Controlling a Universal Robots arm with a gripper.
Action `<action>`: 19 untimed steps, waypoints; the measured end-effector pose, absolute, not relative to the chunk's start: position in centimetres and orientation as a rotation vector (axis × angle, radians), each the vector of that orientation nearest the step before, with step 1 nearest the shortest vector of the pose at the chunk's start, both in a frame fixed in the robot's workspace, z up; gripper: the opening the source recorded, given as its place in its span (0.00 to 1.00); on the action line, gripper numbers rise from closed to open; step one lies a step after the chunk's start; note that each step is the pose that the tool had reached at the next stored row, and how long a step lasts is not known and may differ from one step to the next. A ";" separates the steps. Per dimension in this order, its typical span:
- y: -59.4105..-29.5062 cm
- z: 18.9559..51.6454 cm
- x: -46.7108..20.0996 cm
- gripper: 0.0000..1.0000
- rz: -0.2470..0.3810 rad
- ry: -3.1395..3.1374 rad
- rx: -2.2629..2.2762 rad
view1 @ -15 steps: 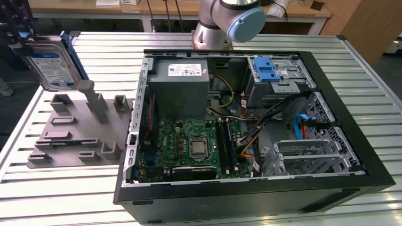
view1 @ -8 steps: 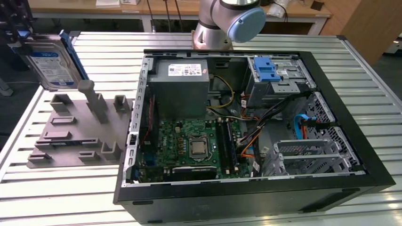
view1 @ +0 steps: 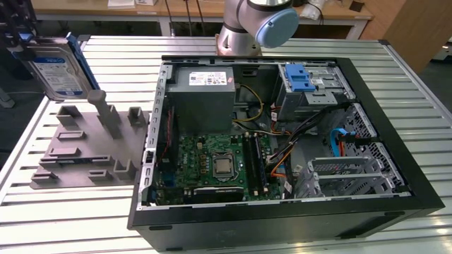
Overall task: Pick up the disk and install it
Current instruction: 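Pick up the disk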
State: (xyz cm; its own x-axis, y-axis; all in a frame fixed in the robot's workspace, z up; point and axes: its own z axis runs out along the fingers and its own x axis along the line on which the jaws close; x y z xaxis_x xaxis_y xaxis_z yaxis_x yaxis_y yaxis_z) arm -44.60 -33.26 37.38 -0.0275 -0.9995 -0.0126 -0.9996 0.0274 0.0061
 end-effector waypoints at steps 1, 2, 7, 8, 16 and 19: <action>-33.3 37.4 -44.6 0.36 0.021 2.248 -2.187; -33.3 37.4 -44.6 0.36 0.021 2.248 -2.187; -33.2 37.6 -44.6 0.36 0.021 2.248 -2.188; -33.2 37.7 -44.6 0.36 0.021 2.248 -2.187; -33.2 37.9 -44.6 0.36 0.021 2.248 -2.187; -33.2 38.1 -44.6 0.36 0.021 2.248 -2.187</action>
